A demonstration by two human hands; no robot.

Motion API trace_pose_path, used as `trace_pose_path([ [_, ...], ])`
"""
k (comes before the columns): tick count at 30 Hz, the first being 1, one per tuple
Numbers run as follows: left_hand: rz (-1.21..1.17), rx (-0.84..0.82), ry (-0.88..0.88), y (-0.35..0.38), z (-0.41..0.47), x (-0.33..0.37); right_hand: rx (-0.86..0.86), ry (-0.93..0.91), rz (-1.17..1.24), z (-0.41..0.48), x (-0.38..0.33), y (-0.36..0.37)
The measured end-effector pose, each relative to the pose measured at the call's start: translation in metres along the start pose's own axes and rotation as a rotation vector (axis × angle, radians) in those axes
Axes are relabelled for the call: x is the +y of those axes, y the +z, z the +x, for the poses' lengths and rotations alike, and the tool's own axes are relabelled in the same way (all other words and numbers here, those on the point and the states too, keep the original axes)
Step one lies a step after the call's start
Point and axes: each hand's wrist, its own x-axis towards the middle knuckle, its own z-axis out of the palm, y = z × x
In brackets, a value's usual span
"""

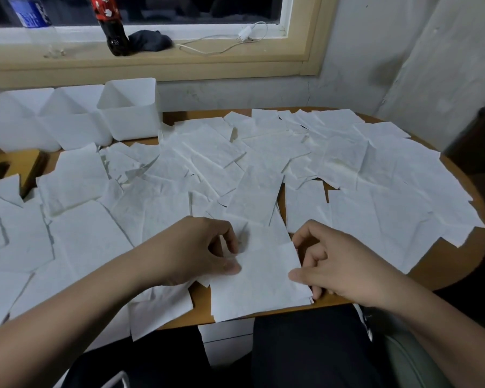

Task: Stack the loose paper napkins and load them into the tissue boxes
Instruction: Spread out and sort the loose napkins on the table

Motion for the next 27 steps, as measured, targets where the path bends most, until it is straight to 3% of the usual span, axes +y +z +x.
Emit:
trace_pose_path([
  [16,0.233,-0.073,0.02,-0.005,0.007,0.006,0.021,0.036,-0.137,0.002,0.001,0.002],
  [27,0.252,-0.074,0.085,-0.004,0.007,0.017,0.144,-0.062,-0.271,0.003,0.008,0.005],
])
